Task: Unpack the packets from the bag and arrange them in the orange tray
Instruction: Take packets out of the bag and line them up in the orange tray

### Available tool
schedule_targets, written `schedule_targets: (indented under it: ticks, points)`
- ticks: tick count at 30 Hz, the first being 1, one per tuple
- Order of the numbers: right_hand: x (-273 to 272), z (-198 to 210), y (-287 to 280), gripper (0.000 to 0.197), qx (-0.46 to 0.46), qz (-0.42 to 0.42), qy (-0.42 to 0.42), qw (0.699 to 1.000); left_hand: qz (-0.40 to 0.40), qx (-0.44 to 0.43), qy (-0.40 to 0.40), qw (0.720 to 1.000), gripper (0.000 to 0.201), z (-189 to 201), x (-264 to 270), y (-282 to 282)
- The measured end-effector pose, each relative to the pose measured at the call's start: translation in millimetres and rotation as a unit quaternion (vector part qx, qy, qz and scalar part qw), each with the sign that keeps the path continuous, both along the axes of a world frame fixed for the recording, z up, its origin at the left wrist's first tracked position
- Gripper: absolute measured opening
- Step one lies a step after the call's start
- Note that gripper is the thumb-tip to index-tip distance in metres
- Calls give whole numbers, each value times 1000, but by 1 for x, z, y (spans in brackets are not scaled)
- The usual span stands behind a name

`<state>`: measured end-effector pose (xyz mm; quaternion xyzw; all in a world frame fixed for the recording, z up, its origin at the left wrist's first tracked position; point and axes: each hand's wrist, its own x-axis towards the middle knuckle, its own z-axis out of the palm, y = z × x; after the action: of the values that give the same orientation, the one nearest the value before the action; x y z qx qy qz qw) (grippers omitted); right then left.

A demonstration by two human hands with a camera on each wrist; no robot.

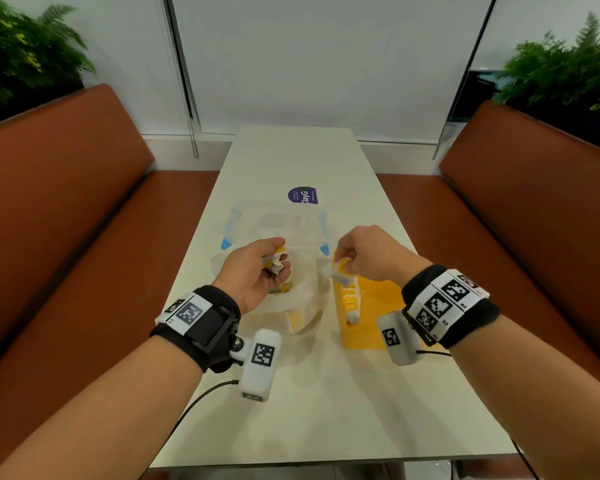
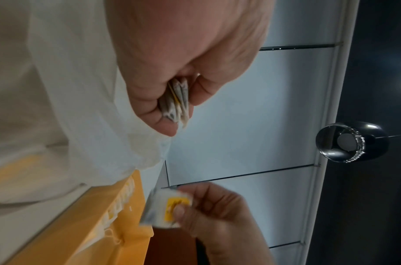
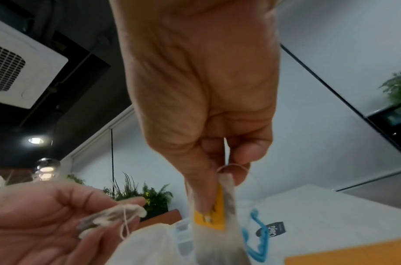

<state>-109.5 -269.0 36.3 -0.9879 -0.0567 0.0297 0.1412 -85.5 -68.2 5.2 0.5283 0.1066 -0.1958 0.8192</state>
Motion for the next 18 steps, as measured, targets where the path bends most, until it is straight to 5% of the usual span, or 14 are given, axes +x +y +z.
schedule_targets:
  ticks: [8,18]
  points:
    - [-9,-46,-12,17,-117,10,168,979,-7,11,7,1000,60,0,-4,-3]
    - [3,-89,-12,12,-58,-73,125,988,-10,11,21,1000,35,2,-5,0]
